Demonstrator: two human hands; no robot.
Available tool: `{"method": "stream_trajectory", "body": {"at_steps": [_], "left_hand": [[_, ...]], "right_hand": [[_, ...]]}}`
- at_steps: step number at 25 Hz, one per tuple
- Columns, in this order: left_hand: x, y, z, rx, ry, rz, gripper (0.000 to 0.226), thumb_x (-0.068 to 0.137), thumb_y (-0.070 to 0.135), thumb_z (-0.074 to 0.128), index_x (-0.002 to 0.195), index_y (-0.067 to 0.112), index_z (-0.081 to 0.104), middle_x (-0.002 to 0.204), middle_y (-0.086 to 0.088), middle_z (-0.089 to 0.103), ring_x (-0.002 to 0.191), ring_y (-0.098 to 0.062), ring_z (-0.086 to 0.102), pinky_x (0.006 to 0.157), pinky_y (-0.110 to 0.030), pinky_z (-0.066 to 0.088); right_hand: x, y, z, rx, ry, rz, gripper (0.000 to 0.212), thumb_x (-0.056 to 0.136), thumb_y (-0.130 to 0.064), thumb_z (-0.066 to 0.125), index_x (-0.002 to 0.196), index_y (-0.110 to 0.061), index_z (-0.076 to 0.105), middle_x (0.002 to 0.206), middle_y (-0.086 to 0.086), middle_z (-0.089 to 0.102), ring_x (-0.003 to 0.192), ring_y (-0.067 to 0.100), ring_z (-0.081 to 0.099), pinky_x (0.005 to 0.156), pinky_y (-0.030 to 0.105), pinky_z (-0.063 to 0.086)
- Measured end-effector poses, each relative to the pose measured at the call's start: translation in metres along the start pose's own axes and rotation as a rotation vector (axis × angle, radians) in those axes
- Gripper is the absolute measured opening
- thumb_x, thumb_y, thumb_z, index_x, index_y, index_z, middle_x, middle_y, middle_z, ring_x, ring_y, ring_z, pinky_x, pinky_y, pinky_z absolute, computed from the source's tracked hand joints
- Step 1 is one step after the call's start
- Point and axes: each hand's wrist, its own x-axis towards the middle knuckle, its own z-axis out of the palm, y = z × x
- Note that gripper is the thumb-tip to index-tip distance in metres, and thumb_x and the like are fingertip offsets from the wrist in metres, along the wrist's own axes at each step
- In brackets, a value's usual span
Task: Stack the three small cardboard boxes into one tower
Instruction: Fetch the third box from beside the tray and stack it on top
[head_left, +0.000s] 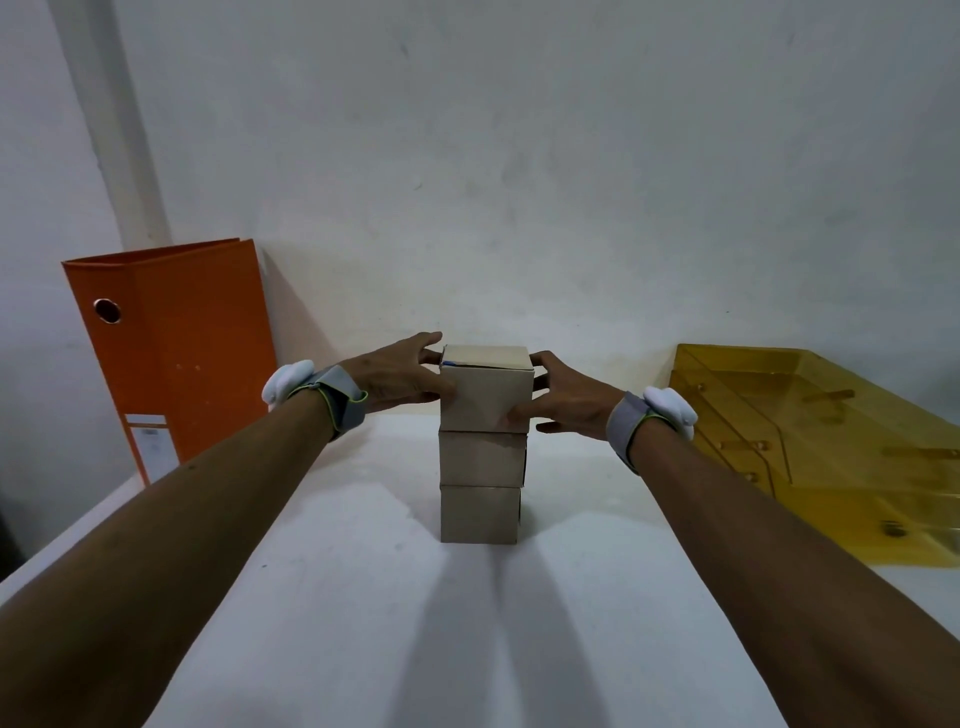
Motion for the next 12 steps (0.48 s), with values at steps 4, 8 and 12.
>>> {"method": "stream_trajectory", "body": {"at_steps": [4, 8, 12], "left_hand": [[0.000, -0.009, 0.004, 0.070, -0.007, -0.051, 0.096, 0.087, -0.006, 0.073, 0.163, 0.010, 0.017, 0.157, -0.006, 0.044, 0.137, -0.034, 0.052, 0.114, -0.049, 0.047], [-0.002, -0.018, 0.010, 0.142, -0.008, -0.106, 0.100, 0.082, -0.003, 0.079, 0.162, 0.011, 0.021, 0.153, -0.008, 0.049, 0.135, -0.034, 0.055, 0.111, -0.044, 0.050], [-0.004, -0.018, 0.009, 0.149, -0.013, -0.126, 0.100, 0.081, 0.002, 0.082, 0.162, 0.013, 0.024, 0.152, -0.005, 0.051, 0.136, -0.029, 0.054, 0.108, -0.040, 0.051]], "right_hand": [[0.002, 0.004, 0.001, -0.013, -0.015, 0.019, 0.087, 0.075, -0.012, 0.086, 0.145, -0.028, 0.037, 0.121, 0.002, 0.062, 0.115, 0.024, 0.062, 0.100, 0.045, 0.052], [0.003, 0.007, 0.005, -0.025, -0.011, 0.036, 0.091, 0.071, -0.012, 0.090, 0.145, -0.026, 0.038, 0.134, 0.008, 0.061, 0.126, 0.030, 0.061, 0.094, 0.041, 0.054], [0.003, 0.008, 0.003, -0.081, -0.008, 0.061, 0.098, 0.069, -0.020, 0.093, 0.148, -0.027, 0.034, 0.138, 0.008, 0.059, 0.128, 0.028, 0.059, 0.096, 0.041, 0.054]]}}
